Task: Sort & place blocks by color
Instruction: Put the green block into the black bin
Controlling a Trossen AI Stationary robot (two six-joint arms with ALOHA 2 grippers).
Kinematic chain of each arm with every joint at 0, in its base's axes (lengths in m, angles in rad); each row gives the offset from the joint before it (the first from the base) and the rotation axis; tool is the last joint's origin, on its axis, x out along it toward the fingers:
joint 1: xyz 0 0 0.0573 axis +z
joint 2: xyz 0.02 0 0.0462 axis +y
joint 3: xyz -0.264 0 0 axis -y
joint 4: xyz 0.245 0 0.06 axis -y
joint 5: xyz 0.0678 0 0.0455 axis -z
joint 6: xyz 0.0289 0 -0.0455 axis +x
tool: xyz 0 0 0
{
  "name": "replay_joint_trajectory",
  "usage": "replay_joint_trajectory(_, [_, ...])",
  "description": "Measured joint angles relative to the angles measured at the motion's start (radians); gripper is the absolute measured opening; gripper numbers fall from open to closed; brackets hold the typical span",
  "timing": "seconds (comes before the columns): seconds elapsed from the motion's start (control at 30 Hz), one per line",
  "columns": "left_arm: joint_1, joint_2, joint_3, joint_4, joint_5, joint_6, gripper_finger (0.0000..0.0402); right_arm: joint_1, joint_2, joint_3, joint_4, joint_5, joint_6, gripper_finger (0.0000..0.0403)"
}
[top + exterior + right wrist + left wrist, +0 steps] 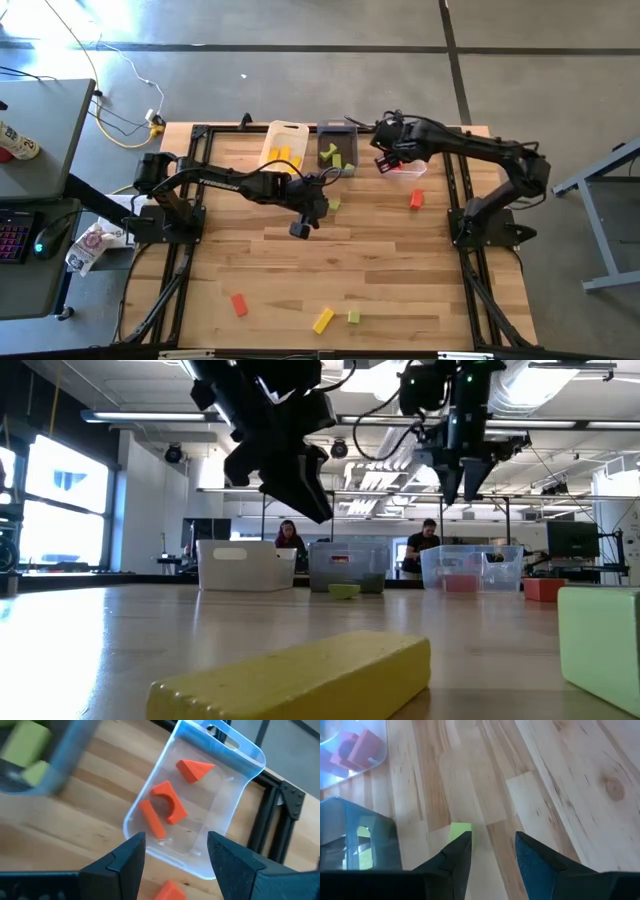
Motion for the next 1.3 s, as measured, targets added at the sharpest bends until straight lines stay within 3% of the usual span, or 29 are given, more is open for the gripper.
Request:
replay_joint_trajectory(0.5, [0.083,0.0,0.077,-0.017,0.001,0.059,0.02,0.17,-0.067,0.0,0.001,0.032,0.108,0.0201])
replay_joint_trajectory(0.8, [0.098,0.019,0.077,-0.017,0.117,0.079,0.0202,0.186,-0.067,0.0,0.005,0.057,0.131,0.0201])
replay_joint_trajectory(1.3, [0.112,0.178,0.078,0.029,0.117,0.097,0.0202,0.186,-0.067,0.0,0.011,0.056,0.131,0.0201])
